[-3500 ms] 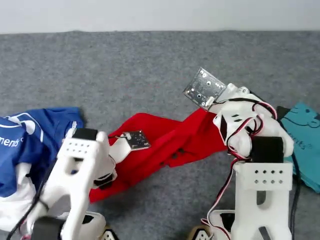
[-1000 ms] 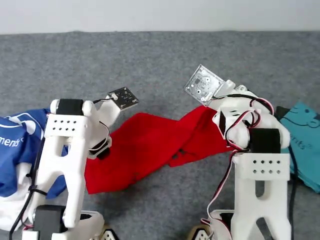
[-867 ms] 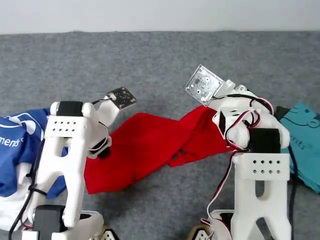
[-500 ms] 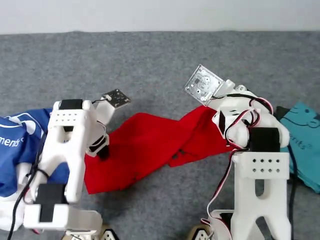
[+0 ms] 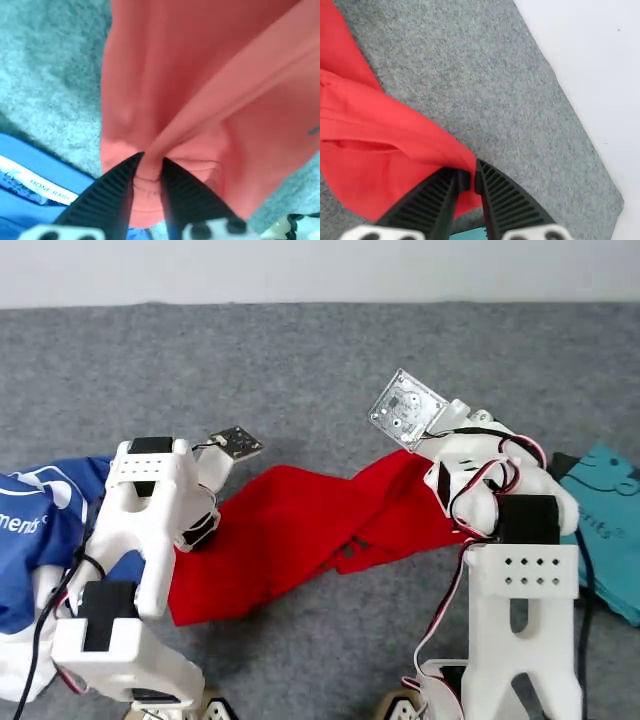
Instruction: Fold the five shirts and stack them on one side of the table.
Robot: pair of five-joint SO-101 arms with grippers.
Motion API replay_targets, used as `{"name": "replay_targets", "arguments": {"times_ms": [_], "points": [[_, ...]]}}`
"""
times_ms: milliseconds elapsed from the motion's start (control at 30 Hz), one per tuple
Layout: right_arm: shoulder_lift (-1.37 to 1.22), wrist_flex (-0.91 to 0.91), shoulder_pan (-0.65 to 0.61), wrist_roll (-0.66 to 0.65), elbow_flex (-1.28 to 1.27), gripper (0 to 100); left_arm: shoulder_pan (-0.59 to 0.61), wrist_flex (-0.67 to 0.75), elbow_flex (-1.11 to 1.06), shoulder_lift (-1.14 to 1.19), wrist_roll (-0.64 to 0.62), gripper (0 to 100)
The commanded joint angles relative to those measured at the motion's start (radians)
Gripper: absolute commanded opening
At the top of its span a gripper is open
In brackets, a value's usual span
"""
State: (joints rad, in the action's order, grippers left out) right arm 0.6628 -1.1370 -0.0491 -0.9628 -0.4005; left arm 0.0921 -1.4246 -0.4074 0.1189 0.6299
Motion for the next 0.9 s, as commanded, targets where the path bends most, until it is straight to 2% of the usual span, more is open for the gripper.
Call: {"name": "replay_targets", "arguments": {"times_ms": [0,233,333,533,767,867], "points": [[0.012,0.013,0.018,0.011,0.028,1.0,-0.002,-0.028,0.047,-0.117,-0.002,1],[0.012,0.012,0.042,0.011,0.152,1.0,0.008,-0.084,0.064,-0.402,-0.006,1],[0.012,-0.024,0.042,0.011,0.244,1.0,0.006,-0.13,0.122,-0.509,-0.069,1],[0.012,-0.113,0.047,0.026,0.473,1.0,0.008,-0.193,0.38,-0.658,-0.178,2],[-0.001,-0.255,0.071,0.172,0.695,1.0,0.008,-0.328,0.739,-0.683,-0.256,2],[0.008,-0.288,0.071,0.233,0.738,1.0,0.031,-0.33,0.829,-0.687,-0.276,2]]}}
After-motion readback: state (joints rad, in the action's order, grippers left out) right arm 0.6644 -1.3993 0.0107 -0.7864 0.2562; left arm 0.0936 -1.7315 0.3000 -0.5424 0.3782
